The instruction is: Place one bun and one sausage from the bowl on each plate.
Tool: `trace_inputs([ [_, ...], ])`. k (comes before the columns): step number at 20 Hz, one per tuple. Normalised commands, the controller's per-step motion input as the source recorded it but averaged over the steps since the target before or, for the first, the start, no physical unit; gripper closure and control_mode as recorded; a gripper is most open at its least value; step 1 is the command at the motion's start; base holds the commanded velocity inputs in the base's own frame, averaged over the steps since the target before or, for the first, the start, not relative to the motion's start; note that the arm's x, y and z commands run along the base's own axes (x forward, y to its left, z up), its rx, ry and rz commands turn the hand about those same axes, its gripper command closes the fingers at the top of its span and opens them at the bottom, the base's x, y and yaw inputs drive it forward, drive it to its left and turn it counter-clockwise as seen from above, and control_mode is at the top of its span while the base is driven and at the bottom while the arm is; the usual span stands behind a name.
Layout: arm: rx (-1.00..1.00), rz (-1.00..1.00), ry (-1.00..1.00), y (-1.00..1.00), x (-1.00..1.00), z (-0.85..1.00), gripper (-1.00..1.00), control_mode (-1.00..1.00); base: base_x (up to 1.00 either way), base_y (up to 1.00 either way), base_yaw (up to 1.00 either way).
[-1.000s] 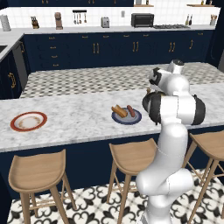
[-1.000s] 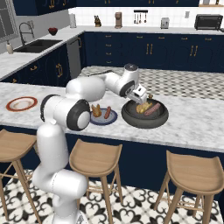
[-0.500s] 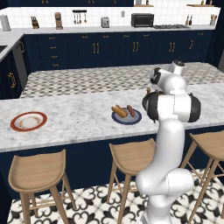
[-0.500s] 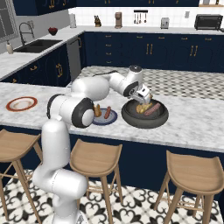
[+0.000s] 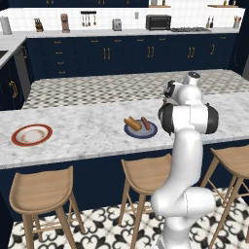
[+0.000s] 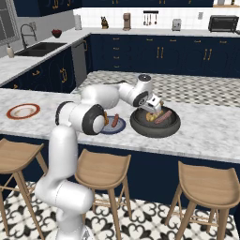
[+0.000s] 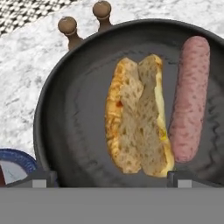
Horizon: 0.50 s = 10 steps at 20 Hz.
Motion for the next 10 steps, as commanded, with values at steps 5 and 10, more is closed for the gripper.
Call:
trace_inputs([
  [5, 0.0, 0.0, 0.07, -0.09, 0.36, 0.0, -1.0, -1.0, 0.0, 0.0, 0.0],
  [10, -0.01, 0.0, 0.06, -0.13, 0.25, -0.04, -1.0, -1.0, 0.0, 0.0, 0.0],
])
